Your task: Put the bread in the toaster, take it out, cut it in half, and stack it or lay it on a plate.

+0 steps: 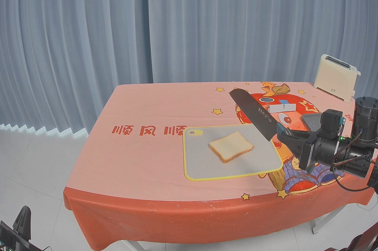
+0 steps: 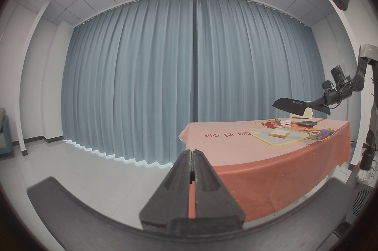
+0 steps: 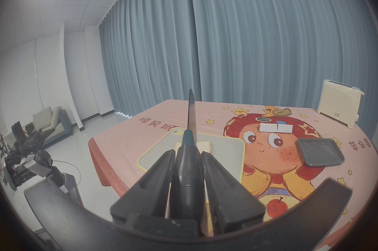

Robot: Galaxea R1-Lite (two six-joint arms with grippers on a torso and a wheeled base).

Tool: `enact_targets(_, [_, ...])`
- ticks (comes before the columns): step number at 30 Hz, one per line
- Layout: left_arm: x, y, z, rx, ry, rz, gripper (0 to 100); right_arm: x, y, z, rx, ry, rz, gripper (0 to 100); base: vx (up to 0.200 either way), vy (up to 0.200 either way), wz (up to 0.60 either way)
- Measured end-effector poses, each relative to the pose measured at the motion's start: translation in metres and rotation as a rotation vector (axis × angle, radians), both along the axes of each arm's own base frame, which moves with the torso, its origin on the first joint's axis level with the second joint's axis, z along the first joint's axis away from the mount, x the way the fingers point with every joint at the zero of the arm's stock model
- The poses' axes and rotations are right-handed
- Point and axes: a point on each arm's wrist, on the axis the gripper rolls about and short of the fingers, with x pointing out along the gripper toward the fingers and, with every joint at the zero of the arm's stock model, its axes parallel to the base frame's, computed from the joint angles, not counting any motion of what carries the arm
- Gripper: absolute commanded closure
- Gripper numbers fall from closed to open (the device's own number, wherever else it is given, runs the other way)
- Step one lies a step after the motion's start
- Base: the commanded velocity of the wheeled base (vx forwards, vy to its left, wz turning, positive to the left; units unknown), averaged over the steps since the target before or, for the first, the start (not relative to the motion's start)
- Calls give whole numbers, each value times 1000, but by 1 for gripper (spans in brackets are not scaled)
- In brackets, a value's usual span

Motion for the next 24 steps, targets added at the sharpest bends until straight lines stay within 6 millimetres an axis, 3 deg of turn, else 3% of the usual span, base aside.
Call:
enact_targets(9, [-4, 0, 24, -3, -234, 1, 100, -2, 0, -3, -9, 9, -2, 100, 0, 0, 0])
enact_targets(24, [-4, -1, 26, 26, -254, -55, 100, -4, 0, -3, -10, 7, -4, 100, 0, 0, 0])
